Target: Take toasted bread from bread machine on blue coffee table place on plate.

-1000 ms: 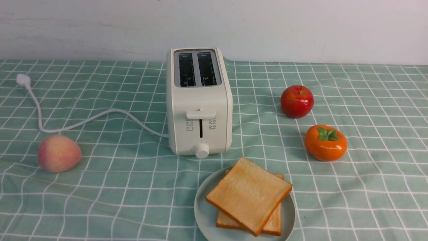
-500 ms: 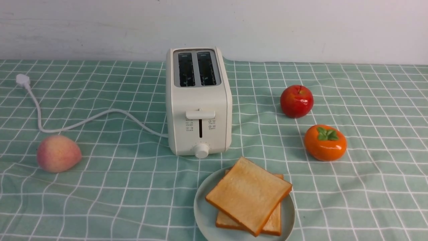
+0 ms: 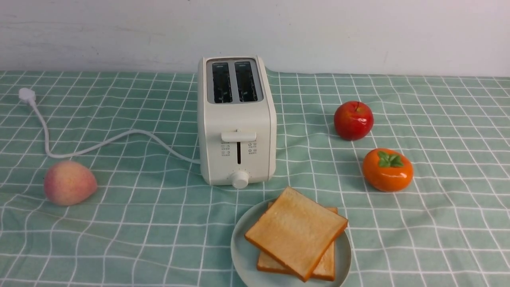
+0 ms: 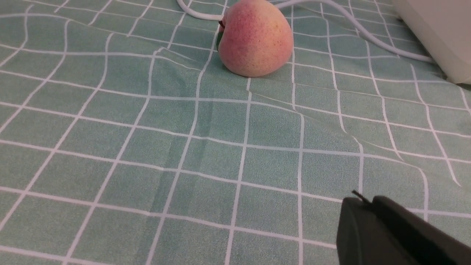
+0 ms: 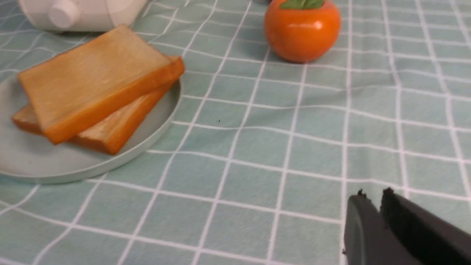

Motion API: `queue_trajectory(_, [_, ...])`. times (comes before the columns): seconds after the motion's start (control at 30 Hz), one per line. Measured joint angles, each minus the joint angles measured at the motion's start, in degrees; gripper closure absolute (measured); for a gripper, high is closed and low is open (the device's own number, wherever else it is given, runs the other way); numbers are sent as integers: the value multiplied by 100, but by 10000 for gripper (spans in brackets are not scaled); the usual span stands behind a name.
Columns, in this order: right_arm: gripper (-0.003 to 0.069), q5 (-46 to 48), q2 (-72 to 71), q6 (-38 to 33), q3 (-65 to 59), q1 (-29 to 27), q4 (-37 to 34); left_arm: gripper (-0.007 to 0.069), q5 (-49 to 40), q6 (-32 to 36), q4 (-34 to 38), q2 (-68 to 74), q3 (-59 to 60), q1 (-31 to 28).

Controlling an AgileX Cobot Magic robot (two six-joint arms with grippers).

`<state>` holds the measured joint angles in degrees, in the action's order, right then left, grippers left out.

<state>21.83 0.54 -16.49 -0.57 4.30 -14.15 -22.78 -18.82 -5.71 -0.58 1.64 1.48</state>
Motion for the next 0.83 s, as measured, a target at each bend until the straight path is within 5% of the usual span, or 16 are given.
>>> queue_trajectory(0.33, [584,36,-109,1771,-27,-415,1229,587,25,0,1,0,6,0])
queue_trajectory(0.83, [568,36,-109,1923,-27,-400,1381,571,25,0,1,0,6,0])
